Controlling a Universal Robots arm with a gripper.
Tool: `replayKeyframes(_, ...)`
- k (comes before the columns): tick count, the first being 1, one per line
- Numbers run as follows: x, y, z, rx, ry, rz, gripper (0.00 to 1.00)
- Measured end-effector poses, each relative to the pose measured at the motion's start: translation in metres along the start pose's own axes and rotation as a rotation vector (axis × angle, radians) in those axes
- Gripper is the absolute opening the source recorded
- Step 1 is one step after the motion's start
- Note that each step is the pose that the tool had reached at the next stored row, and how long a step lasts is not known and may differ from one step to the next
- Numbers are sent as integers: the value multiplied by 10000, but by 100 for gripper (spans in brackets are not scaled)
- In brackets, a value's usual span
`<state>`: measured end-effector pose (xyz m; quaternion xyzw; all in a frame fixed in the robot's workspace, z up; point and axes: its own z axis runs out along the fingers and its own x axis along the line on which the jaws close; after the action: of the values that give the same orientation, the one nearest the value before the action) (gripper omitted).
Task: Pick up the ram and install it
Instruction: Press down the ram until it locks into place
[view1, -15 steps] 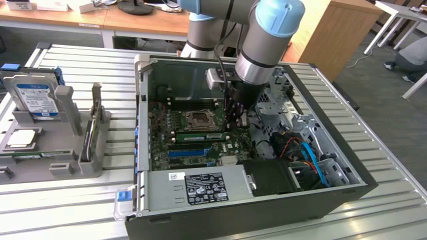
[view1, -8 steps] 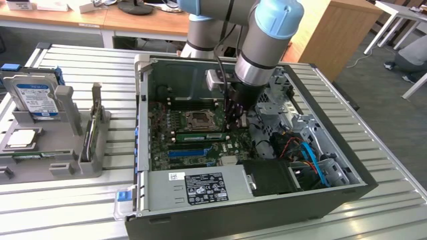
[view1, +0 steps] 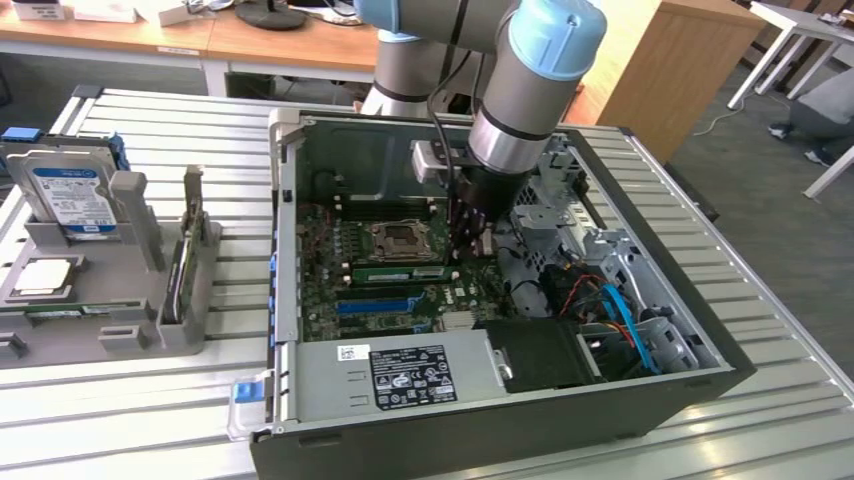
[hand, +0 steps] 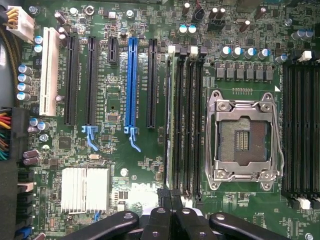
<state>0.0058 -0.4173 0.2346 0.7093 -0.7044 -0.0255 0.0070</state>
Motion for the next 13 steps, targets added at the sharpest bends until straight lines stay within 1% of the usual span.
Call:
replayKeyframes(4,-8,0,2,0,-19,0,11)
replayKeyframes(9,-9,0,2,0,-21,0,11)
replayKeyframes(13,-9,-1,21,-1,-20,0,11)
